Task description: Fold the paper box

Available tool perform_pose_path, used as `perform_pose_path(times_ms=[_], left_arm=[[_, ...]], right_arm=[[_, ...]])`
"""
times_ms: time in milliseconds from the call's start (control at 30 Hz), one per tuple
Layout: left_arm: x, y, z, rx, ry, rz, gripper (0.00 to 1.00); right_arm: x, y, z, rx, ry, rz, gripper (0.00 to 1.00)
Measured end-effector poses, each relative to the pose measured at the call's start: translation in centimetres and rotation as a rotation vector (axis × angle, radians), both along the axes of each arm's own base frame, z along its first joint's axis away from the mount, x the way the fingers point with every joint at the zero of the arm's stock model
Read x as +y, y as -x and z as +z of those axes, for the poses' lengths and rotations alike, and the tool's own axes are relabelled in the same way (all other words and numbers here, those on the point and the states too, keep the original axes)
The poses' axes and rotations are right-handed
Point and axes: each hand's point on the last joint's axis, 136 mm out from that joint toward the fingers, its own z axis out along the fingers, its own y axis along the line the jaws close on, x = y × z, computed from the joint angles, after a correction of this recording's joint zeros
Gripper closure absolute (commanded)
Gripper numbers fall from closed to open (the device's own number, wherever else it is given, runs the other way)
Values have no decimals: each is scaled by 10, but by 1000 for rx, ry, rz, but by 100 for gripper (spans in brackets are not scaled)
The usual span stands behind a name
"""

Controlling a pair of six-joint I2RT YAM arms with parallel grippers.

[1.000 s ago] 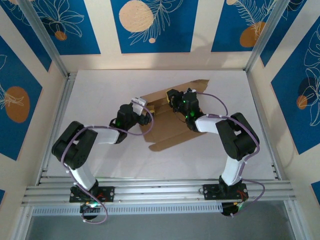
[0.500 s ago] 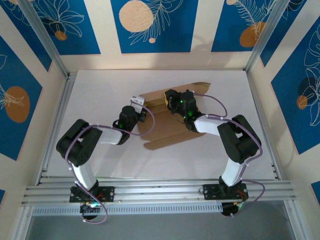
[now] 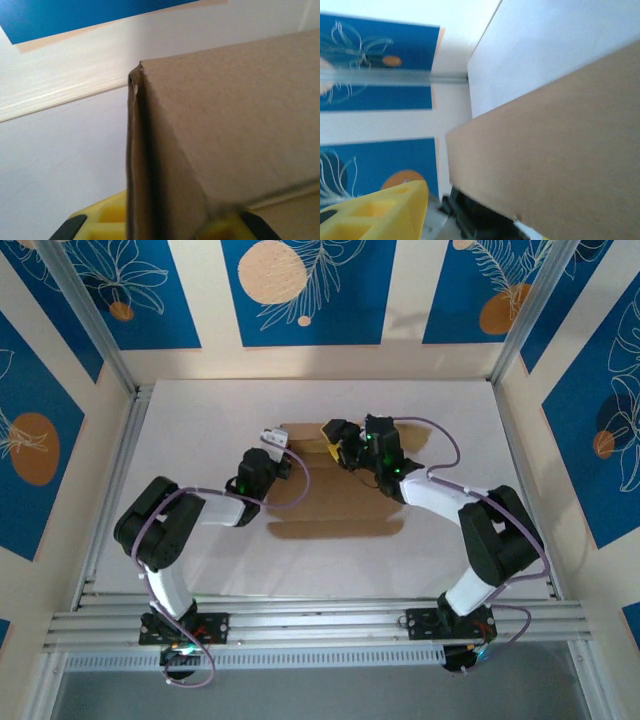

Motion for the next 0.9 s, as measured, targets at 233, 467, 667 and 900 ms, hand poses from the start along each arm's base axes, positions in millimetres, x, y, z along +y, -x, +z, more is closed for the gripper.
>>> perform_pose_path(times_ms=[233, 467, 667, 900], left_arm=[[-14, -6, 6, 22, 5, -128, 86], [-34, 1, 3, 67, -4, -269, 87], [-44, 6, -11, 101, 23, -326, 87], [-51, 9, -17, 120, 63, -362, 87]], right_arm=[[11, 31, 65, -171, 135, 251, 40], [-5, 1, 148, -346, 385, 239, 42], [-13, -37, 60, -185, 662, 289, 38], [-15, -20, -30, -22, 791, 436, 39]])
